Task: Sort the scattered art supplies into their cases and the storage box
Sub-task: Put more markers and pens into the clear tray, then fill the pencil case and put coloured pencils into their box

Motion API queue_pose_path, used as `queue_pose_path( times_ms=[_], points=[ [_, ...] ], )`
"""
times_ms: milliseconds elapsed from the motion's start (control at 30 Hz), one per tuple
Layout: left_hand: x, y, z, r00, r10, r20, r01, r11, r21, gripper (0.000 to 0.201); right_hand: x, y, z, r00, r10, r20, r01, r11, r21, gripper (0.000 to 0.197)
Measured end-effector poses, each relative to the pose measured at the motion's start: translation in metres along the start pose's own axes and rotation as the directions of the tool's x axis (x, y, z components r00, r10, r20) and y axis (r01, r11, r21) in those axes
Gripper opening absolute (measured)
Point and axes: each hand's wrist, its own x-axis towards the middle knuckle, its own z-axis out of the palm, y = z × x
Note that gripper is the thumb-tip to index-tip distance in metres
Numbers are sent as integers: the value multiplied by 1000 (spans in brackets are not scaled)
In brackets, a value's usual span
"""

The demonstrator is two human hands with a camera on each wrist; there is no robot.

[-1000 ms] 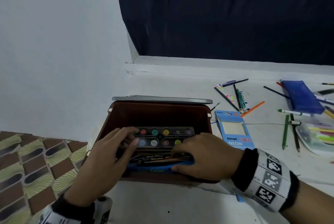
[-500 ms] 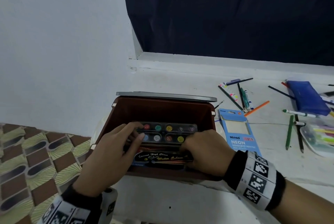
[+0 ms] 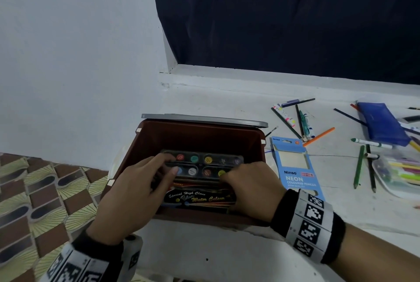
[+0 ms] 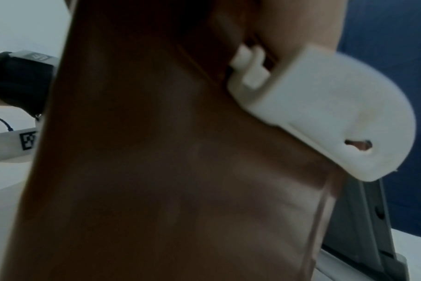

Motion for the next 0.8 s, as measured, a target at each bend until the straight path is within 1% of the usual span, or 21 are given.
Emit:
queue_pose_path(
  times_ms=[67,133,167,200,233,267,300,333,400,467,533,600,633,700,733,767,800],
  points=[
    [-1,1,0,1000,0,-11,0,1000,4,27,-1,1,1,999,-4,-48,6,998,58,36],
    [-2,2,0,1000,10,-21,-9,1000,10,25,-3,2,1,995,18,-103,-1,986,167,34],
    [-3,3,0,1000,14,-20,-14,1000,1,24,-5,3,0,991,41,-126,-9,969,247,29],
    [-3,3,-1,1000,22,-20,-23,1000,-12,23,-7,4,-1,985,71,-155,-11,932,363,23],
    [-3,3,-3,999,33,-16,-33,999,-23,23,-9,5,-3,975,103,-196,9,866,500,16],
    [-3,4,-4,999,47,-9,-47,998,-30,24,-12,7,-4,960,135,-246,51,778,626,11],
    [-3,6,-6,998,62,3,-62,998,-29,27,-17,10,-6,939,172,-299,99,697,710,9],
    [-3,8,-6,997,80,13,-80,996,-31,32,-22,12,-8,916,211,-341,133,643,754,8],
    [-2,16,-4,995,102,-2,-102,993,-66,35,-34,20,-12,875,279,-396,167,594,787,10],
    [1,31,3,993,113,-41,-118,983,-140,24,-47,31,-13,831,356,-428,171,567,806,10],
    [5,55,14,989,124,-81,-138,969,-205,15,-64,47,-9,783,447,-433,146,544,826,11],
    [12,80,26,985,138,-99,-160,949,-270,14,-81,67,1,757,518,-397,60,550,833,12],
    [16,93,33,985,139,-105,-165,937,-309,20,-90,78,9,759,542,-361,-4,559,829,13],
    [23,115,48,985,125,-115,-160,910,-383,27,-108,101,28,784,563,-261,-137,567,812,12],
    [26,125,56,984,124,-127,-166,899,-406,27,-117,112,39,808,553,-205,-204,588,783,9],
    [29,136,64,983,122,-135,-169,887,-430,24,-125,122,46,845,511,-158,-253,642,724,14],
    [32,147,71,985,115,-131,-163,871,-464,20,-133,131,55,894,438,-98,-279,714,642,28]
  ],
)
